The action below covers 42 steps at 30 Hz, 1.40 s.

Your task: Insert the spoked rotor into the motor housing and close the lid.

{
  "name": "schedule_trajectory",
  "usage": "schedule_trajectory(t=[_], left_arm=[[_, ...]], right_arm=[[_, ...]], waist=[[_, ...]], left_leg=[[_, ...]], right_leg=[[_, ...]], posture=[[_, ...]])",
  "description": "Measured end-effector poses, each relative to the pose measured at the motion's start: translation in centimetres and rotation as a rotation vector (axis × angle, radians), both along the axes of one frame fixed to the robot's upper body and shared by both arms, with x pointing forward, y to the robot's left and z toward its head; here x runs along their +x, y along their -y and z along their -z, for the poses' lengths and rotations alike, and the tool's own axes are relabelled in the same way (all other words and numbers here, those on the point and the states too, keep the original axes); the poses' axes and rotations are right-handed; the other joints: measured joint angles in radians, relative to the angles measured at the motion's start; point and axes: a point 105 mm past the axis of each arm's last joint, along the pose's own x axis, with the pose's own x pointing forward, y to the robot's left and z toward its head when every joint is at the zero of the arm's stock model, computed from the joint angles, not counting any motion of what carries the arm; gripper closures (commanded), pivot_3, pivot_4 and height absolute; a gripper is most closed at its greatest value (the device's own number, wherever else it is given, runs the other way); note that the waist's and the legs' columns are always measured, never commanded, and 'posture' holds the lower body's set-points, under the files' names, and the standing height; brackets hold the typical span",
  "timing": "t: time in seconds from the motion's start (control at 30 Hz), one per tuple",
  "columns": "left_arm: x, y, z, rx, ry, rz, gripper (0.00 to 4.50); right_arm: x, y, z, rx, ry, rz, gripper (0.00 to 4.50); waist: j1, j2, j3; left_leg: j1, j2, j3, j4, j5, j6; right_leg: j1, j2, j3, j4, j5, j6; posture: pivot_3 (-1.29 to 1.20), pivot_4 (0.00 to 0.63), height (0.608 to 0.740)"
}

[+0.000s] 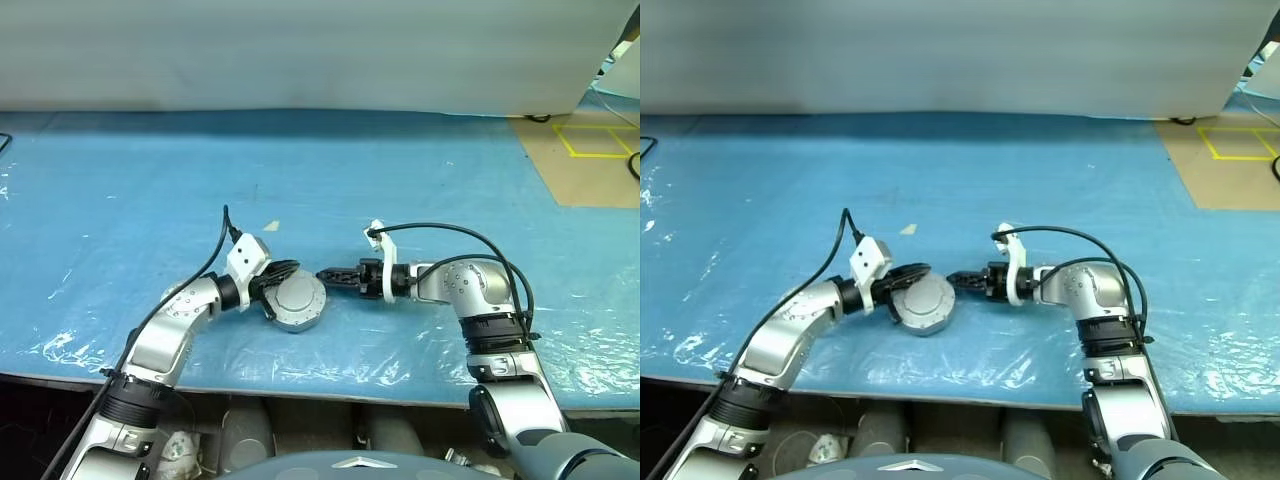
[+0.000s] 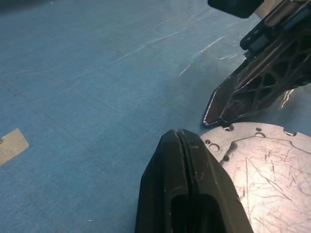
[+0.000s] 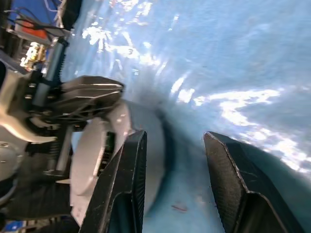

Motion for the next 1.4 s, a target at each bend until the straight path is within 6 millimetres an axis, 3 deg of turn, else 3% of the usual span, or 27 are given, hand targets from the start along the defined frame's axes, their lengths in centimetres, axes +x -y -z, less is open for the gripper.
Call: schedule_trajectory(t=[0.33, 0.47, 0.77, 1.07, 1.4], left_arm=[[-0.5, -2.1, -0.9, -0.025, 0.003, -0.008, 4.50], [-0.9, -1.5, -0.8, -0.034, -0.010, 0.028, 4.50], [-2.3, 1.6, -0.7, -0.049, -0.092, 0.209, 4.50], [-4.1, 1.1, -0.3, 0.097, -0.167, 0.330, 4.50], [-5.0, 0.8, 0.3, 0.131, -0.221, 0.320, 4.50]], right_arm=[[0.4, 1.4, -1.0, -0.026, 0.147, -0.035, 2.60], [0.2, 2.1, -1.1, -0.051, 0.189, -0.028, 2.60], [-1.7, 3.7, -0.8, -0.111, 0.203, -0.043, 2.60], [-1.9, 3.9, -0.4, -0.132, 0.194, -0.011, 2.60], [-2.1, 3.6, -0.3, -0.132, 0.173, -0.020, 2.60]], waist=[[0.000, 0.000, 0.000], [0.001, 0.000, 0.000], [0.000, 0.000, 0.000], [0.000, 0.000, 0.000], [0.000, 0.008, -0.006]], left_leg=[[-0.001, 0.000, 0.000, 0.000, 0.000, 0.000], [-0.002, 0.000, 0.000, 0.000, 0.000, 0.000], [-0.001, 0.000, 0.000, 0.001, 0.000, 0.000], [0.001, 0.000, 0.000, 0.001, 0.000, 0.000], [0.008, 0.000, 0.000, 0.001, 0.000, 0.000]], right_leg=[[-0.001, 0.000, 0.000, 0.000, 0.000, 0.000], [-0.001, 0.000, 0.000, 0.000, 0.000, 0.000], [-0.001, 0.000, 0.001, 0.001, 0.000, 0.000], [0.001, 0.000, 0.001, 0.001, 0.000, 0.000], [0.007, 0.000, 0.001, 0.001, -0.001, 0.000]], posture=[[0.00, 0.150, 0.740], [0.00, 0.150, 0.740], [0.00, 0.150, 0.740], [0.00, 0.150, 0.740], [0.00, 0.150, 0.740]])
